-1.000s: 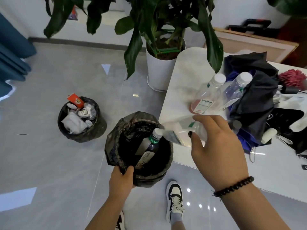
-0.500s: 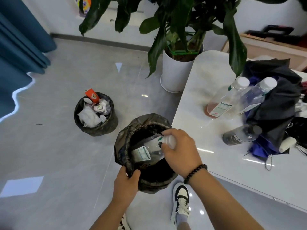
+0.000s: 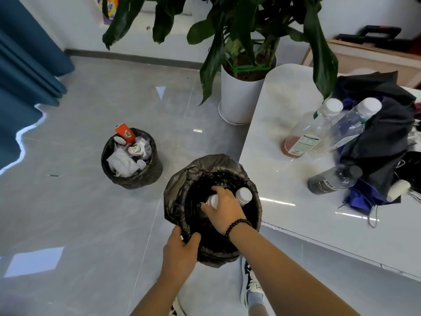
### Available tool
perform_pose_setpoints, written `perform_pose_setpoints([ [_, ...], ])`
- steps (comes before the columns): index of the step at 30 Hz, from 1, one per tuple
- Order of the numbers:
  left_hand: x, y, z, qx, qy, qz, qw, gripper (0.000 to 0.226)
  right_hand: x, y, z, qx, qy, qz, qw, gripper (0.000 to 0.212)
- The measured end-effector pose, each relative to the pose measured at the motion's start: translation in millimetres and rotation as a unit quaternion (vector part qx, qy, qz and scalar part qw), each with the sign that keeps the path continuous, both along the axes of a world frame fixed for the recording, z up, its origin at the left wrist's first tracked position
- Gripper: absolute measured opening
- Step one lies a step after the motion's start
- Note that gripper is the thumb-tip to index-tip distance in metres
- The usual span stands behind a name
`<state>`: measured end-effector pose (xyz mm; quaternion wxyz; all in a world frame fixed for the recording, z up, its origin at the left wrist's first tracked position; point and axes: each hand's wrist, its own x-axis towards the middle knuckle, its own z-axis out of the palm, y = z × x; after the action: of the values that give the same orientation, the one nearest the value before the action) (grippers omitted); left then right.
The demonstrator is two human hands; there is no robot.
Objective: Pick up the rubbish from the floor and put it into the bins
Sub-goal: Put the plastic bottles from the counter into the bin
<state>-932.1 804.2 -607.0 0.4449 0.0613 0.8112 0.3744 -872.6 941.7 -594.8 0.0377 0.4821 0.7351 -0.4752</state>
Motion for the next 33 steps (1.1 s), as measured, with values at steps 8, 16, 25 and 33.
perform_pose_setpoints([
  [8,7.7,20.0,-7.9,-0.003,0.004,0.016,1.0,0.006,79.4,64.8,32.4,0.195,0.039,-0.133,0.971,0.039],
  [16,13.5,29.4,-6.6,-0.035,0.018,0.023,0.999,0.011,156.1,130.0,26.3,0.365,-0.252,-0.123,0.887,0.065],
  [25,18.2,32.5,-5.8,-0.057,0.004,0.042,0.997,0.019,172.5,132.3,10.2,0.298,-0.182,-0.123,0.929,0.044],
  [33,13.4,37.4,-8.5,-0.054,-0.008,0.037,0.998,0.031,151.1,88.6,51.4,0.409,-0.033,-0.074,0.909,0.042],
])
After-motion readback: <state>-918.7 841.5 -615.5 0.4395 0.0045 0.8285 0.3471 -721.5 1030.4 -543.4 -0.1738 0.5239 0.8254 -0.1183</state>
